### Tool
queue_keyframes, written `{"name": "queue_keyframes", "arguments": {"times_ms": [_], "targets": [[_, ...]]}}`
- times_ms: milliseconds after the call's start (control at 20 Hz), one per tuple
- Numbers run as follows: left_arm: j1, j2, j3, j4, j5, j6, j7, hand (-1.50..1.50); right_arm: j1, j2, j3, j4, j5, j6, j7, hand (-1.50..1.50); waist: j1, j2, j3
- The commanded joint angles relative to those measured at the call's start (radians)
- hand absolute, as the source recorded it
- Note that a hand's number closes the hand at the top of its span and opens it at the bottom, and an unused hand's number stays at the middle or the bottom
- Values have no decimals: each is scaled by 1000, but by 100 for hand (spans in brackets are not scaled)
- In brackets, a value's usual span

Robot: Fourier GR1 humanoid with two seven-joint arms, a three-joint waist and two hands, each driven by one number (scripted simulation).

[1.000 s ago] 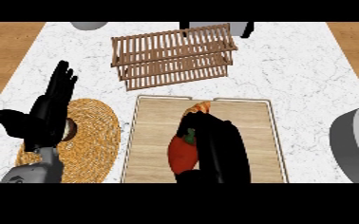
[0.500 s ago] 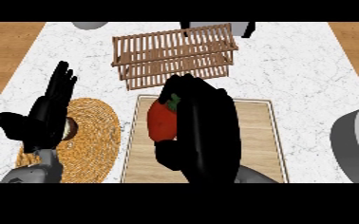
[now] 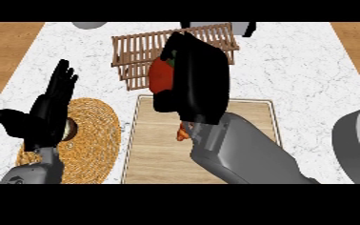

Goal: Pick the bell pepper from the tray and place it in the tiered shelf

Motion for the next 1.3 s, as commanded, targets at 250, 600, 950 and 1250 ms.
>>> {"name": "queue_keyframes", "arguments": {"times_ms": [250, 600, 950, 1250], "targets": [[20, -59, -57, -9, -47, 38, -11, 0, -75, 8, -136, 339, -39, -293, -113, 150, 1, 4, 1], [8, -46, -30, 24, -34, 21, -41, 0, -138, 8, -67, 594, -144, -506, -236, 150, 2, 3, 1], [-46, -23, -26, -10, -23, 5, 31, 0, -251, 8, -224, 752, -254, -603, -322, 150, 8, 6, 1], [-21, 20, 38, 26, 30, -48, -17, 0, -288, 8, -207, 914, -458, -595, -503, -150, 14, 7, 1]]}}
